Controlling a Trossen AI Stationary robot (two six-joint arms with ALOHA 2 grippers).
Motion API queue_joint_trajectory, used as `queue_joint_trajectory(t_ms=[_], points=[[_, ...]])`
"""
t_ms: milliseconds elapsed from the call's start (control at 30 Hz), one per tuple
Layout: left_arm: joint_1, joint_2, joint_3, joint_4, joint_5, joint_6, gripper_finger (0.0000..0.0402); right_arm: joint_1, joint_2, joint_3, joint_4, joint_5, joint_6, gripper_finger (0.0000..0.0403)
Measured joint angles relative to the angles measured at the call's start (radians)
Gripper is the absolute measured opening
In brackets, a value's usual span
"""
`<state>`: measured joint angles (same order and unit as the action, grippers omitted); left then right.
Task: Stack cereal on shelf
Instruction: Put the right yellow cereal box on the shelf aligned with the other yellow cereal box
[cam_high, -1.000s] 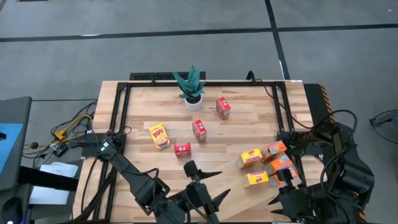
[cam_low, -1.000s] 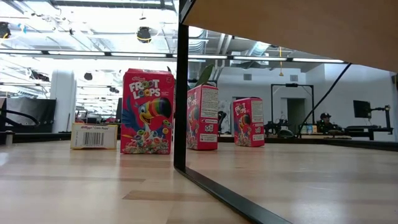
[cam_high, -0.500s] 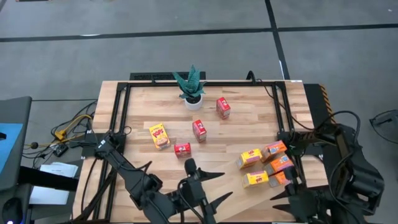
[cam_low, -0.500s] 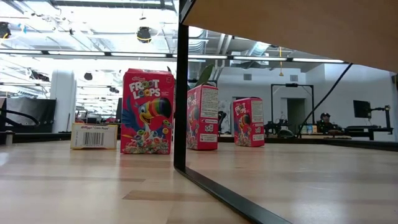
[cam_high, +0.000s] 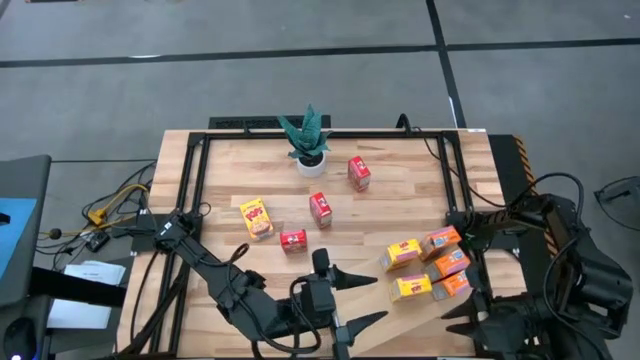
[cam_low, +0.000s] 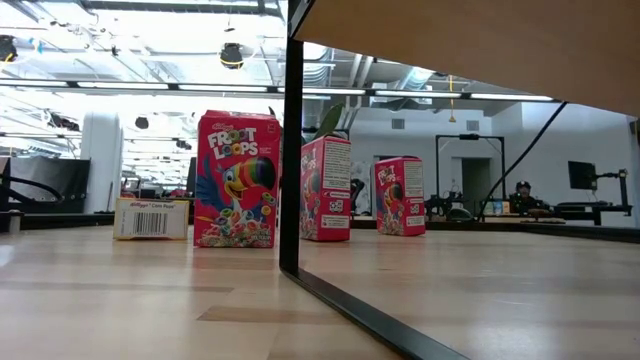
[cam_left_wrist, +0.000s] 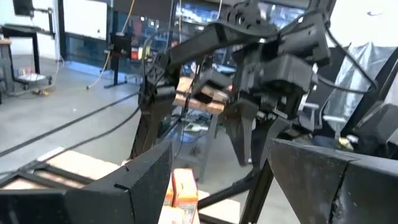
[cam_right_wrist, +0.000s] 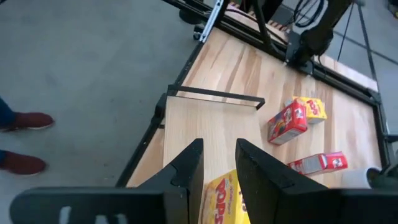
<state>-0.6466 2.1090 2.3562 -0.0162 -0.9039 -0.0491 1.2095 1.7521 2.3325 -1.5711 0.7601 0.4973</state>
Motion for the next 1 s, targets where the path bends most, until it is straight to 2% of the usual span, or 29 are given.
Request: queue_joint_trajectory(t_ms=[367,467,567,667,900,1000], points=[[-0.009,-0.004,0.000,0.215,0.009,0.122,0.0254,0.002,-0.023,-0.004,0.001,-0.003,-0.096,0.0118],[-0.009,-0.004,0.000,0.235,0.008,0.136,0.0254,0.002,-0.067,-0.066,0.006,-0.003,-0.096,0.0118],[-0.009,-0.004,0.000,0.256,0.008,0.140,0.0254,0.001,-0.131,-0.189,0.069,-0.006,-0.112,0.0118],[-0.009,-0.005,0.000,0.256,0.006,0.140,0.0254,-0.006,-0.234,-0.345,0.257,-0.027,-0.193,0.0118],[-0.002,-0.005,0.000,0.277,0.033,0.103,0.0254,-0.083,-0.476,-0.758,0.777,-0.211,-0.346,0.0118],[-0.001,-0.008,0.000,0.277,0.058,0.099,0.0254,-0.117,-0.561,-0.889,0.895,-0.294,-0.354,0.0118]])
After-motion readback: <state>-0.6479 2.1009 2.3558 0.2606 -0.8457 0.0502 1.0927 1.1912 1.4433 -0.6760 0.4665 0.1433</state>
